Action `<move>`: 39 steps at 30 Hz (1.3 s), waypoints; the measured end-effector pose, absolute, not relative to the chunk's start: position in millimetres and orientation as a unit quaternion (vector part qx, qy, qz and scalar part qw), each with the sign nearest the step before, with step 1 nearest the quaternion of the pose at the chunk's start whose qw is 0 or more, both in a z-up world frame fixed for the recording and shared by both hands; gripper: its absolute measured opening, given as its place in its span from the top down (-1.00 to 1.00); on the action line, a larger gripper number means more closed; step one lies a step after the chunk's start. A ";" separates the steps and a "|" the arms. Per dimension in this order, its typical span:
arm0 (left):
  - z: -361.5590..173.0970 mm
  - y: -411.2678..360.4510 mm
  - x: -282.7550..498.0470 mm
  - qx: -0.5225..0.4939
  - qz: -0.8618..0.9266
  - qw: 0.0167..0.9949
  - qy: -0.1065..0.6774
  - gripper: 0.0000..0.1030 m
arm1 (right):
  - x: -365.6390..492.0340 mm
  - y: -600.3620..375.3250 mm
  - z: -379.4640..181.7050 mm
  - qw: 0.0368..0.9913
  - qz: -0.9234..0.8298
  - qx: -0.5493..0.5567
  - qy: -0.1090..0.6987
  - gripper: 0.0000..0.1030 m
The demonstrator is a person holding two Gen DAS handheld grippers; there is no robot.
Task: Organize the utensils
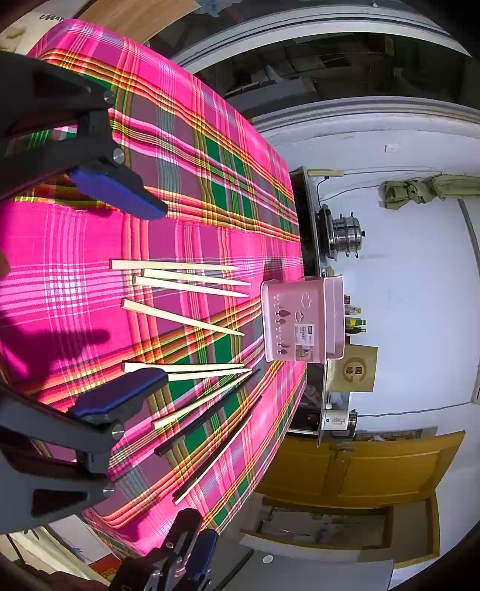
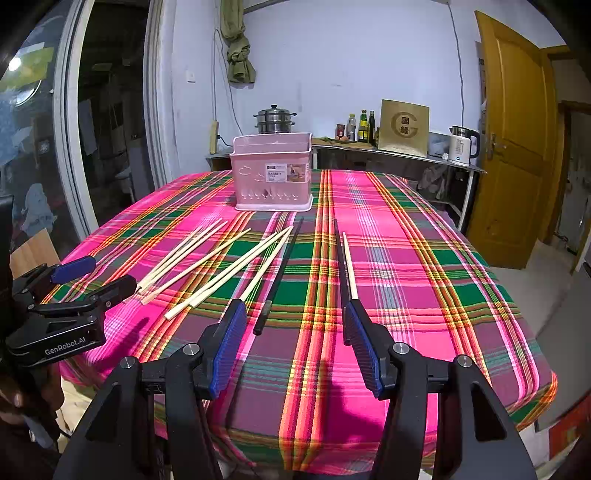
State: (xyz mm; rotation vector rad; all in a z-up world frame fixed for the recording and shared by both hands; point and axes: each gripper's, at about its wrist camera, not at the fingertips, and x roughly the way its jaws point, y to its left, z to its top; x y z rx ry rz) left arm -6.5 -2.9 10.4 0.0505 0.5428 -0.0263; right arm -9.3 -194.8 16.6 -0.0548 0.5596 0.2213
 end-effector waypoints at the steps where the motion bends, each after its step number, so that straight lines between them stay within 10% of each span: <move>1: 10.7 -3.2 -6.6 0.025 -0.013 0.963 0.268 -0.63 | -9.5 -194.7 16.6 0.955 0.109 -0.027 0.275 -0.09; 39: 13.3 -11.3 17.7 0.017 -0.044 0.954 0.295 -0.63 | 1.8 -194.4 21.0 0.953 0.115 -0.034 0.278 -0.09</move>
